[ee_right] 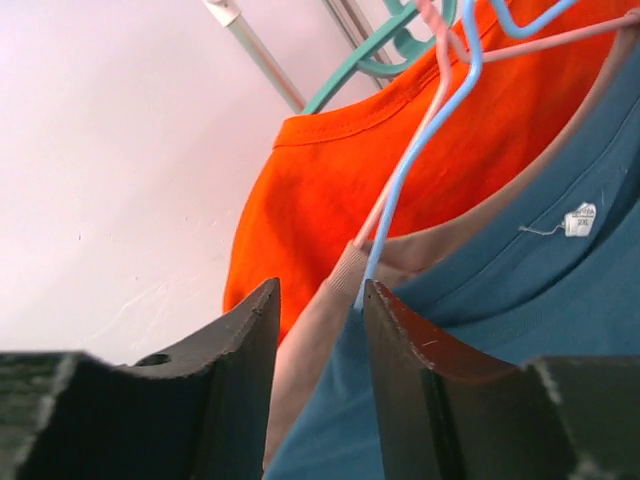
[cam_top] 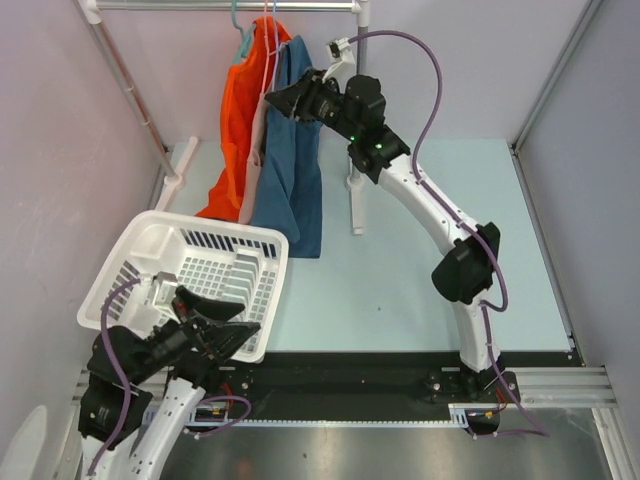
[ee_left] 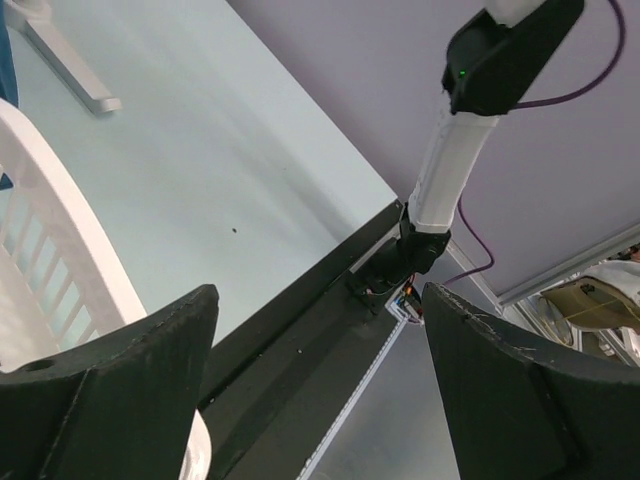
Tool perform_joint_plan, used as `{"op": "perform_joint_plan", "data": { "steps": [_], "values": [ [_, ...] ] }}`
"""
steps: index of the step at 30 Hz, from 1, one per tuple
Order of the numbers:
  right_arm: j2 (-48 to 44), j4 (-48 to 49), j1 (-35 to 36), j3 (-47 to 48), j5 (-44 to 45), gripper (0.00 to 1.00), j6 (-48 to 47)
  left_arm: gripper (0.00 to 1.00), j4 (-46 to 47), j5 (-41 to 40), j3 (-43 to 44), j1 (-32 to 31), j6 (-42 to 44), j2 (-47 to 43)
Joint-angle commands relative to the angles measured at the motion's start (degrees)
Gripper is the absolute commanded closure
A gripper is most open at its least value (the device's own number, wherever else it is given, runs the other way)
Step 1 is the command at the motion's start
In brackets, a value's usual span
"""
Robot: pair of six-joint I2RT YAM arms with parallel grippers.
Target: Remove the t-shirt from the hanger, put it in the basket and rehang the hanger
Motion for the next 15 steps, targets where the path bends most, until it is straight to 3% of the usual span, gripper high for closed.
{"op": "perform_joint_plan", "data": {
  "steps": [1, 6, 7, 10, 13, 15],
  "values": [
    [4.30, 2.99, 0.23, 7.16, 1.22, 0.58, 1.43, 0.13, -3.23, -0.59, 3.68, 0.19, 1.11, -0.55],
    [5.01, 5.19, 0.22, 6.90, 2.01, 0.64, 1.69, 0.14, -5.96, -1.82, 5.44, 0.19, 3.13, -0.20],
    [5.18, 5.36, 0.23, 6.82, 1.93, 0.74, 1.69, 0.15, -6.22, -2.08, 5.79, 0.19, 3.23, -0.19],
    [5.36, 6.59, 0.31, 6.73, 0.97, 0.80, 2.13, 0.15, -6.23, -2.43, 5.45, 0.19, 3.14, -0.02],
    [6.06, 7.21, 0.31, 8.22, -0.01, 0.99, 2.92, 0.15, -5.70, -2.26, 4.83, 0.19, 2.79, -0.11],
    [5.80, 6.51, 0.31, 9.27, 0.43, 1.00, 3.53, 0.15, -5.52, -2.17, 4.92, 0.19, 2.52, 0.16]
  ]
}}
